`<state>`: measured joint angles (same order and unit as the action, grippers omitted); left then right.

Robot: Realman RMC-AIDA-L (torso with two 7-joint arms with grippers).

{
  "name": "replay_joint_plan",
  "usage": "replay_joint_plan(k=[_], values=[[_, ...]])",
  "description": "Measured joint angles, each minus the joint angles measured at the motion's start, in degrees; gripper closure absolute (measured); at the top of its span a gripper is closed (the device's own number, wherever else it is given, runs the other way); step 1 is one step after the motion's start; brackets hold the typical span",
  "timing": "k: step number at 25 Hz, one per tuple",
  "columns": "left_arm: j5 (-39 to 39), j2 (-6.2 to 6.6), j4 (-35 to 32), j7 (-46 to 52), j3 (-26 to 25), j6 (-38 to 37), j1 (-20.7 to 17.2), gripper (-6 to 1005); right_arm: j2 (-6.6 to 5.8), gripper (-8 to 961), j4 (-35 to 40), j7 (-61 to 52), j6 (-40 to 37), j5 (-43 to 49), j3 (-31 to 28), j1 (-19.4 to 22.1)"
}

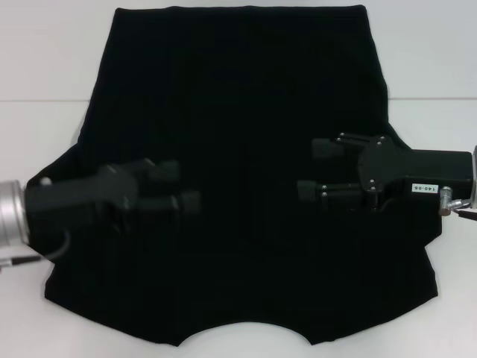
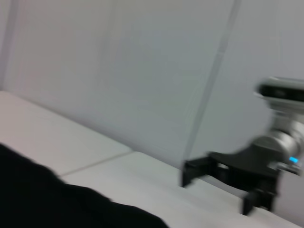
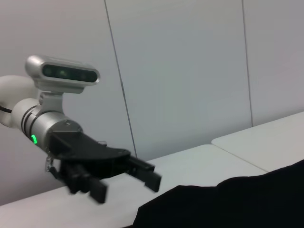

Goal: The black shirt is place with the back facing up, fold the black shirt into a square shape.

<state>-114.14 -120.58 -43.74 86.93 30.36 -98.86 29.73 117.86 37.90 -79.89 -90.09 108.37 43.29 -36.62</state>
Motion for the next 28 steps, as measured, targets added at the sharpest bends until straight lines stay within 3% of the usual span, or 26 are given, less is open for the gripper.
replay_joint_plan(k=[7, 11, 17, 28], values=[[-1.56, 2.09, -1.39, 13.13, -10.12, 10.56, -0.24, 122, 1.36, 24, -0.02, -1.47, 1.3, -0.25, 0.06, -0.52], [-6.3, 2.98, -2.86, 20.94, -12.55, 15.55, -0.21, 123, 1.65, 24, -0.44, -2.53, 2.67, -0.03, 0.39, -1.31], [-16.65, 2.93, -4.66, 31.8, -10.94, 25.02, 0.7, 123, 1.85, 24, -0.8, -2.83, 3.43, -0.25, 0.47, -1.89], [-23.28, 2.01, -4.61, 37.85, -2.98, 36.86, 0.99, 122, 1.85, 24, -0.81, -4.09, 4.23, -0.28, 0.49, -1.96]])
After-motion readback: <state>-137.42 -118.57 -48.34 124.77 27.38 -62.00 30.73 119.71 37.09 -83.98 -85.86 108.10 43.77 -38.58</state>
